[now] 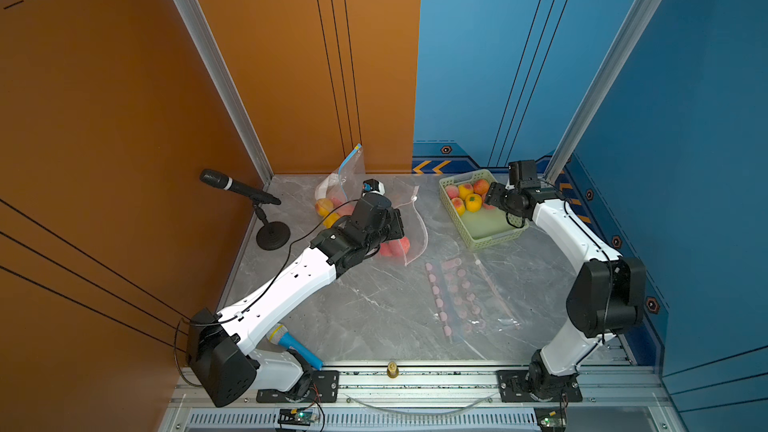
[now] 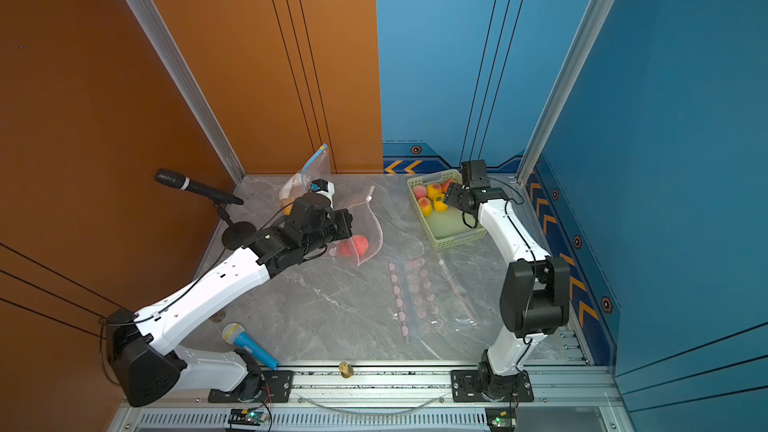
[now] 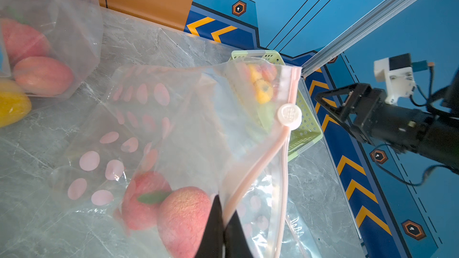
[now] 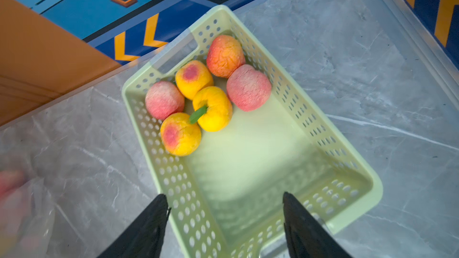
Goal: Place the peach in a zip-top bag and seal the zipper
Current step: Pick up the peach from the basket.
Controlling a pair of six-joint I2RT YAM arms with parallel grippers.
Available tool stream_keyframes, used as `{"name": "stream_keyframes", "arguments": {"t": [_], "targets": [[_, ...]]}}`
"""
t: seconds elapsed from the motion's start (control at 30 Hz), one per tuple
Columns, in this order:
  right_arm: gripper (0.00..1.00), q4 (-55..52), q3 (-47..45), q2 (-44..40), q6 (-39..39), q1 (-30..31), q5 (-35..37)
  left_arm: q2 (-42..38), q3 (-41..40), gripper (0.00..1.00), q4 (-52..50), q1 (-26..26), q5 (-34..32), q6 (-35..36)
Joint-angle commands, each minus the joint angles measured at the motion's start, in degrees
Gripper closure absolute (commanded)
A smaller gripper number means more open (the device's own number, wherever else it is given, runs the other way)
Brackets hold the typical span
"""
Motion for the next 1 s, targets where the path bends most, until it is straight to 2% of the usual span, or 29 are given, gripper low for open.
{"name": "stream_keyframes", "arguments": {"t": [0.0, 0.4, 0.67, 0.97], "targets": [[0.25, -1.8, 4.2, 5.5, 3.5, -1.6, -0.3, -0.1, -0.1, 1.00, 0.5, 0.6, 0.9, -0.1], [0.22, 1.3, 13.9, 21.4, 13.1, -2.3, 3.2, 0.5, 0.0, 1.00, 0.5, 0.7, 1.2, 0.8], [0.20, 3.1, 16.4, 25.5, 17.1, -2.5, 5.3, 0.7, -0.7, 1.00, 0.9, 0.7, 1.5, 0.6], [0.16, 7.4, 18.6, 28.8, 21.4, -2.9, 3.8, 1.0, -1.0, 1.00, 1.0, 0.7, 1.8, 0.5]]}}
